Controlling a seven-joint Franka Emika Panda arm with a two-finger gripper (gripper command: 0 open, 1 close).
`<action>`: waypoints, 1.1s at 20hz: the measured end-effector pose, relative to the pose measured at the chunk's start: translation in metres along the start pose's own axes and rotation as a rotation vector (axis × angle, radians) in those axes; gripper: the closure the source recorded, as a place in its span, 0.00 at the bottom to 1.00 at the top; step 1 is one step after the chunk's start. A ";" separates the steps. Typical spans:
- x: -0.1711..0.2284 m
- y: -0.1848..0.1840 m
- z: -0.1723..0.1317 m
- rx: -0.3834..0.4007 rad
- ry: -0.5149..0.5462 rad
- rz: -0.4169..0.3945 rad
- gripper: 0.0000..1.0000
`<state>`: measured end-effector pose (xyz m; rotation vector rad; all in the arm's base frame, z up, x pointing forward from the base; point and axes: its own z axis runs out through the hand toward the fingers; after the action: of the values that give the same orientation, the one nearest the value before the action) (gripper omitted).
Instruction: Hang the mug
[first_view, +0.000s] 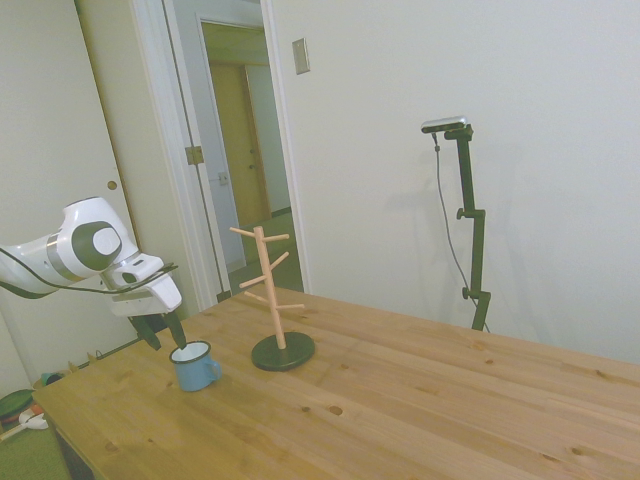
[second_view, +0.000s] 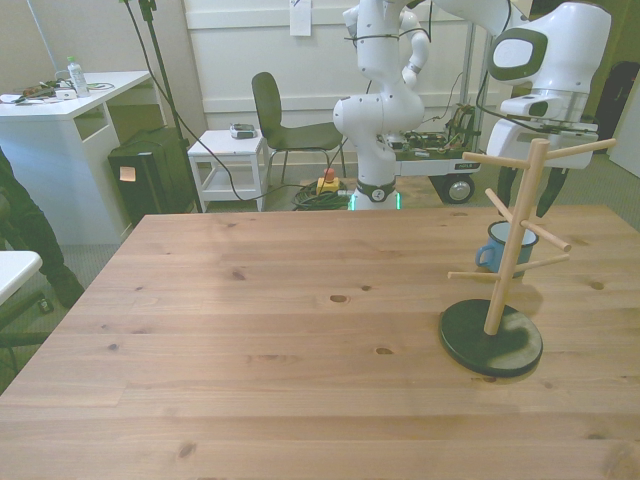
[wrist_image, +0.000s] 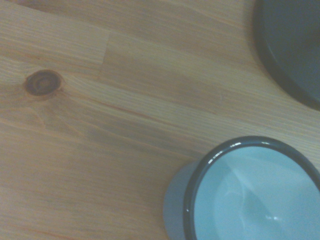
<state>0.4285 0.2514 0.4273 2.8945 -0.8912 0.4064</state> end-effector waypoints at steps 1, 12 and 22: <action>0.000 -0.003 0.003 -0.002 -0.003 -0.002 0.00; -0.007 -0.031 0.030 -0.015 -0.011 -0.011 0.00; -0.005 -0.054 0.052 -0.024 -0.027 -0.020 1.00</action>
<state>0.4668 0.2904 0.3754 2.8914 -0.8645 0.3529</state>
